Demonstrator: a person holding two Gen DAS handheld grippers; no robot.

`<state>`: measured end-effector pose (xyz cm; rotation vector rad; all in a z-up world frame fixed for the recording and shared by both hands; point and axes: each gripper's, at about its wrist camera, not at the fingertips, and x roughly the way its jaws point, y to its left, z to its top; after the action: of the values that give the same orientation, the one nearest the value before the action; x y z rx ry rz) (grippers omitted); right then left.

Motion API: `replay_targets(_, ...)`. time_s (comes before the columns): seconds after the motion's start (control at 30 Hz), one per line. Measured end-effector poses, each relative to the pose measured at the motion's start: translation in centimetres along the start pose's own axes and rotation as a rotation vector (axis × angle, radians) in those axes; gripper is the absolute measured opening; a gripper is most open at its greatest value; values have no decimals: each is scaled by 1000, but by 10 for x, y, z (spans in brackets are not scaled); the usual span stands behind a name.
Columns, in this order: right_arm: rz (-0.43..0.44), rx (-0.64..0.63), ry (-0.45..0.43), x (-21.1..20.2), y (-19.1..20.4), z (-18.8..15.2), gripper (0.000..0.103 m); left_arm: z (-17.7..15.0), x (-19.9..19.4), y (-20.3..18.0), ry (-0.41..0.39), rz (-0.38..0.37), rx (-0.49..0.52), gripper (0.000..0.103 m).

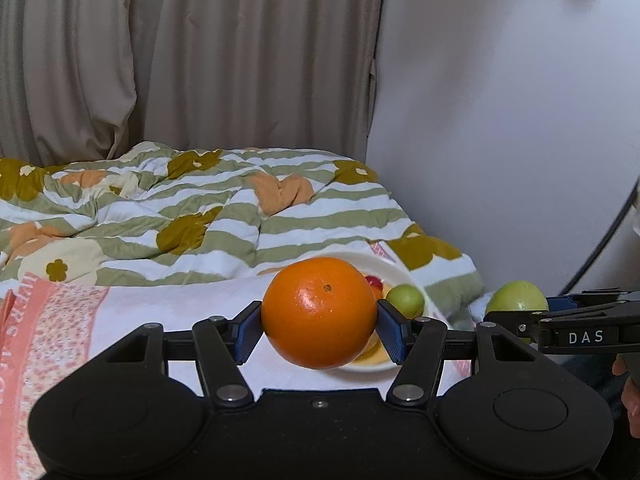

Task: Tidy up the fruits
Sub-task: 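Carry orange and green apple over the white bowl and open both tools inside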

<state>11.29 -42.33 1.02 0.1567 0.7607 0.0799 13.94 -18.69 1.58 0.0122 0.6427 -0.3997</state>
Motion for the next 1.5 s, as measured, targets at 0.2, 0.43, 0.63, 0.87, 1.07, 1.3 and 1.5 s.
replay_targets(0.2,45,-54,7,24,-33,29,71,16,32,-28,6,46,-19,64)
replay_targets(0.43,73,-46,18,58,-56,55,71,37,74,-40,41,72,1,64)
replay_targets(0.63,66,-34,39,85,-68,69,71,50,120,-44,88,49,40,64)
replay_targets(0.87,40,11,75,117,-84,78,71,58,177,-46,165,12,103,64)
replay_targets(1.07,10,46,100,137,-97,81,71,61,219,-47,224,-15,148,64)
replay_targets(1.3,-23,77,121,149,-108,82,71,57,252,-50,279,-34,172,65)
replay_targets(1.5,-35,93,128,152,-112,82,71,62,249,-52,233,-46,182,89)
